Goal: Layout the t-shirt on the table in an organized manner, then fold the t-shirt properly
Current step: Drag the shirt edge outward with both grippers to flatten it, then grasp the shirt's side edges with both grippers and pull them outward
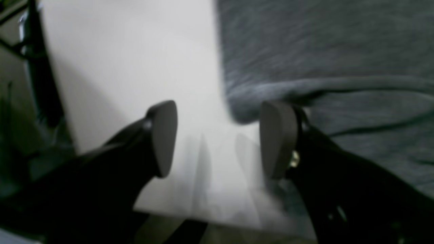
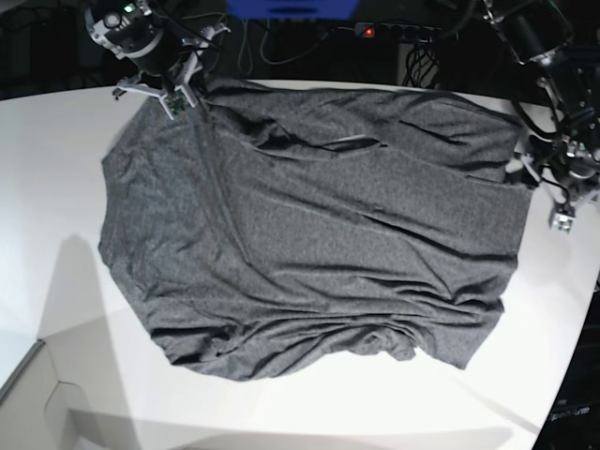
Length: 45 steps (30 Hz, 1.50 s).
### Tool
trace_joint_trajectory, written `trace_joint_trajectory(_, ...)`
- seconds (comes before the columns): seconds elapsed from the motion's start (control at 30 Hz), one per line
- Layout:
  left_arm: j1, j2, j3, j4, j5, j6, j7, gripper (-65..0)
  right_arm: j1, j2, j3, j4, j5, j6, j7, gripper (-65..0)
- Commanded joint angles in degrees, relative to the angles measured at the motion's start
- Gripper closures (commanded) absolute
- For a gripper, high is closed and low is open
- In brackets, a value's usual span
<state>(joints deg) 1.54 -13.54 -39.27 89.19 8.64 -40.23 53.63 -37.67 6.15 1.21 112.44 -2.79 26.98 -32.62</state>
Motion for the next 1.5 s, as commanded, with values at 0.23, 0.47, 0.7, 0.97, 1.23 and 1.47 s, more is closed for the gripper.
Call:
trace_joint_trajectory(0.23, -3.0, 0.0, 0.2, -5.8, -0.5, 0.2, -1.5, -37.4, 0.5, 0.0, -0.1, 1.6, 0.5, -0.6, 0.9, -6.6)
trace_joint_trajectory(0.47, -2.6, 0.0, 0.1, -10.5, -0.4, 0.2, -1.5, -37.4, 0.5, 0.0, -0.3, 1.6, 0.5, -0.6, 0.9, -6.6)
trace_joint_trajectory(0.7, -2.1, -2.5, -0.2, -10.0, -0.4, 0.2, -1.5, -37.4, 2.3, -1.3, -1.4, 1.6, 0.5, -0.6, 0.9, -6.6)
trace_joint_trajectory(0.97, -2.6, -2.5, -0.2, -7.6, -0.4, 0.2, -1.0, -37.4, 4.3, -2.3, -5.5, 1.6, 0.5, -0.6, 0.9, -6.7)
trace_joint_trajectory(1.23, -2.7, -3.3, -0.3, -4.7, -0.4, 0.2, -0.9, -37.4, 5.4, -2.4, -5.2, 1.6, 0.5, -0.7, 0.9, -15.2)
trace_joint_trajectory(1.47, -4.7, -3.0, -0.3, -0.8, -0.5, 0.2, -0.8, -37.4, 7.6, -2.2, -5.1, 1.6, 0.3, -0.7, 1.0, -28.5)
